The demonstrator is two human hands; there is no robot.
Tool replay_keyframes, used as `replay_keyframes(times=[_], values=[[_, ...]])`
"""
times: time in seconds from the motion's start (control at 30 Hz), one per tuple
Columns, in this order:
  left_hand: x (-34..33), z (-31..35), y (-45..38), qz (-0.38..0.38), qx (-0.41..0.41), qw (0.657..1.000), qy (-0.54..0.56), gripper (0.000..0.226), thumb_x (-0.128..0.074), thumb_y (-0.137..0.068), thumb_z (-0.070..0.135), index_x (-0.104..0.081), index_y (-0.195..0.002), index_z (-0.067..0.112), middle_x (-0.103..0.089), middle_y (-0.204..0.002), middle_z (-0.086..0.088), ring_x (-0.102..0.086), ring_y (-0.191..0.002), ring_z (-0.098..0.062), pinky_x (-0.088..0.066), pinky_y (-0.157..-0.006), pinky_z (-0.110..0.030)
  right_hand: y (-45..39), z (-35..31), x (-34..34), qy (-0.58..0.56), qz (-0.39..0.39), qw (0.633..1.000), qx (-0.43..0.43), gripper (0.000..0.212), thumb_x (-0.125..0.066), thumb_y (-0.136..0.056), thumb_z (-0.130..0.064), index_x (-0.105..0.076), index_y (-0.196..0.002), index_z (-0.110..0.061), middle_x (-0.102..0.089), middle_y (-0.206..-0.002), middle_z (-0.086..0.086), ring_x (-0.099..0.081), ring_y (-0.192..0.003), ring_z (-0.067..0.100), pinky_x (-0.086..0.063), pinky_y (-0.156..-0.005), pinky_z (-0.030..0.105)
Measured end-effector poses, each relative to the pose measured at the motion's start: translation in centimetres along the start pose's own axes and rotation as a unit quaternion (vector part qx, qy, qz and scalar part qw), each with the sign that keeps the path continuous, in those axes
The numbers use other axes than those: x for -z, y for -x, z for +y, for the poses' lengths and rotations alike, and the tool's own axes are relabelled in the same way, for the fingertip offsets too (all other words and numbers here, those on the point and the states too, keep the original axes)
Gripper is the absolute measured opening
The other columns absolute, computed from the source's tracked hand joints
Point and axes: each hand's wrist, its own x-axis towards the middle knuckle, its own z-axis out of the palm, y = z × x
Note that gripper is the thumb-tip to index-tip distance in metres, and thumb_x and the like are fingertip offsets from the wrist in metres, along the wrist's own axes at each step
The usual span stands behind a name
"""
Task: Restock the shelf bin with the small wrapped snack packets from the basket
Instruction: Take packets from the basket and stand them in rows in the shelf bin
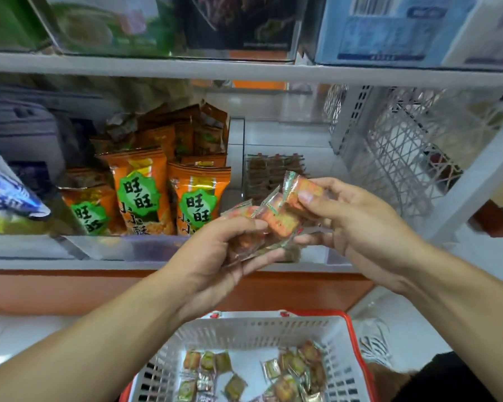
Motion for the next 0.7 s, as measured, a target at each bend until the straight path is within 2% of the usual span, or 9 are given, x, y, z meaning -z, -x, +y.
replay_keyframes(times=[0.07, 0.17, 0.23, 0.27, 0.33, 0.43, 0.53, 0.63, 0.7], values=[[0.0, 0.1, 0.0, -0.013, -0.003, 1.000, -0.013, 0.039, -0.068, -0.072, 0.003, -0.072, -0.110, 0.003, -0.074, -0.115, -0.019, -0.075, -0.104, -0.028, -0.063, -0.074, -0.036, -0.2, 0.4, -0.2, -0.023, -0.001, 1.000, -0.014, 0.030, -0.064, -0.093, -0.019, -0.063, -0.119, -0.003, -0.074, -0.103, 0.013, -0.070, -0.080, 0.016, -0.058, -0.063, 0.024], [0.0, 0.1, 0.1, -0.011, -0.013, 1.000, -0.013, 0.032, -0.066, -0.070, -0.003, -0.080, -0.096, 0.009, -0.075, -0.112, -0.019, -0.076, -0.099, -0.028, -0.063, -0.074, -0.034, -0.1, 1.0, -0.7, 0.027, -0.061, 0.997, -0.042, 0.034, -0.062, -0.094, -0.028, -0.067, -0.120, -0.008, -0.073, -0.111, 0.017, -0.069, -0.088, 0.020, -0.058, -0.068, 0.026], [-0.2, 0.1, 0.3, 0.008, -0.016, 1.000, -0.016, 0.030, -0.066, -0.070, -0.002, -0.082, -0.091, 0.011, -0.076, -0.108, -0.017, -0.076, -0.100, -0.025, -0.064, -0.076, -0.035, 0.0, 1.5, -1.0, 0.087, -0.058, 0.995, -0.005, 0.031, -0.067, -0.090, -0.031, -0.071, -0.116, -0.015, -0.074, -0.109, 0.013, -0.068, -0.090, 0.020, -0.058, -0.069, 0.028], [-0.2, 0.1, 0.3, 0.020, -0.014, 1.000, -0.018, 0.028, -0.065, -0.072, -0.001, -0.081, -0.092, 0.011, -0.077, -0.106, -0.016, -0.076, -0.099, -0.024, -0.064, -0.076, -0.036, -0.1, 1.7, -1.0, 0.128, -0.028, 0.990, 0.047, 0.030, -0.073, -0.086, -0.030, -0.073, -0.113, -0.017, -0.076, -0.104, 0.009, -0.069, -0.088, 0.017, -0.058, -0.070, 0.029], [-0.1, 0.1, 0.5, 0.052, 0.001, 0.999, -0.006, 0.021, -0.065, -0.078, 0.003, -0.077, -0.094, 0.007, -0.077, -0.105, -0.018, -0.077, -0.095, -0.026, -0.064, -0.072, -0.039, -0.1, 1.6, -0.9, 0.217, 0.022, 0.961, 0.168, 0.031, -0.083, -0.077, -0.020, -0.073, -0.106, -0.021, -0.075, -0.100, 0.001, -0.071, -0.090, 0.012, -0.058, -0.077, 0.026], [-0.2, 0.5, 1.1, 0.046, 0.058, 0.996, 0.046, 0.021, -0.072, -0.073, 0.016, -0.077, -0.089, 0.005, -0.074, -0.109, -0.027, -0.076, -0.092, -0.035, -0.064, -0.062, -0.039, -0.2, 1.7, -0.7, 0.292, 0.019, 0.917, 0.270, 0.042, -0.087, -0.069, 0.001, -0.075, -0.096, -0.029, -0.068, -0.113, -0.005, -0.066, -0.106, 0.008, -0.050, -0.083, 0.018], [-0.5, 0.7, 1.5, 0.007, 0.091, 0.995, 0.026, 0.029, -0.077, -0.074, 0.029, -0.082, -0.092, 0.007, -0.075, -0.107, -0.025, -0.077, -0.089, -0.032, -0.064, -0.060, -0.032, -0.3, 2.0, -0.7, 0.285, -0.012, 0.915, 0.284, 0.056, -0.076, -0.068, 0.021, -0.078, -0.094, -0.029, -0.064, -0.122, -0.003, -0.064, -0.111, 0.012, -0.049, -0.088, 0.022], [-0.5, 0.6, 1.5, 0.024, 0.067, 0.997, 0.023, 0.021, -0.081, -0.063, 0.019, -0.083, -0.082, 0.010, -0.077, -0.101, -0.023, -0.078, -0.083, -0.028, -0.062, -0.058, -0.030, -0.3, 2.2, -0.9, 0.261, -0.045, 0.925, 0.273, 0.067, -0.061, -0.072, 0.032, -0.078, -0.104, -0.024, -0.064, -0.129, -0.003, -0.060, -0.122, 0.008, -0.045, -0.096, 0.015], [-0.4, 0.4, 1.3, 0.048, 0.042, 0.998, 0.024, 0.029, -0.082, -0.058, 0.015, -0.081, -0.086, 0.007, -0.077, -0.099, -0.021, -0.078, -0.078, -0.024, -0.062, -0.058, -0.030, -0.3, 2.2, -1.0, 0.260, -0.060, 0.928, 0.259, 0.079, -0.049, -0.075, 0.037, -0.070, -0.121, -0.025, -0.062, -0.136, -0.005, -0.056, -0.129, 0.007, -0.044, -0.104, 0.019]])
